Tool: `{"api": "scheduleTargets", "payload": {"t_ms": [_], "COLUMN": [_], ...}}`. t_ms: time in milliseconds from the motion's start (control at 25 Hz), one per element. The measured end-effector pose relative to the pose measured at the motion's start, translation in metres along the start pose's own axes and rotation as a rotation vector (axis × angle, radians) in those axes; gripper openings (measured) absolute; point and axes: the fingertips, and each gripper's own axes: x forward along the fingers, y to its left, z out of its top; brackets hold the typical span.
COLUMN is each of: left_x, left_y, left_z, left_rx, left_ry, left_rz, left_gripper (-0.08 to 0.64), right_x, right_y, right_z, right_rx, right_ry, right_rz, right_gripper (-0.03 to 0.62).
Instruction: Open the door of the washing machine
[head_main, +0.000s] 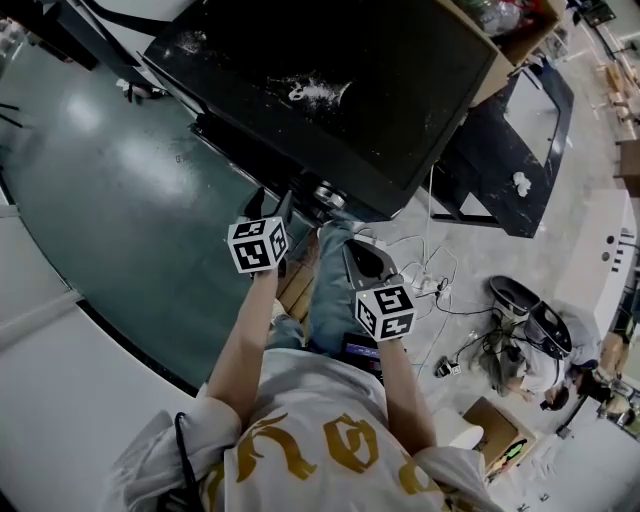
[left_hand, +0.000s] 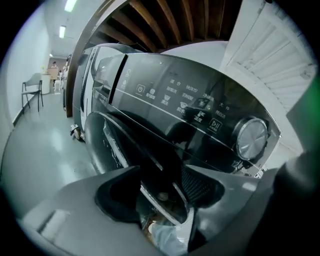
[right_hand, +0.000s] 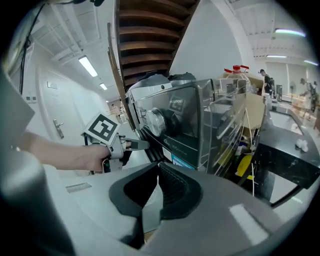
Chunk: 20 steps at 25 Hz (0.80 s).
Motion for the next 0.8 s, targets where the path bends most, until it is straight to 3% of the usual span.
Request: {"api": "scheduleTargets", "payload": {"t_ms": [360,800], "left_x": [0.016,0.016], "left_y": [0.004,0.004], "left_z": [-0.009,-0.012], "left_rx": [0.05,0.056], "left_ry": [0.066,0.068], "left_rz": [0.129,0.125], "left_gripper": [0.266,0.295], "right_x": [0.008,0.003], "right_y": [0.015,0.025], "right_z": [0.003,0.004], "right_rx": [-0.008,-0.032], "right_ry": [0.001,0.002], "right_rz": [0.035,0.033], "right_gripper": [0.017,0.017]}}
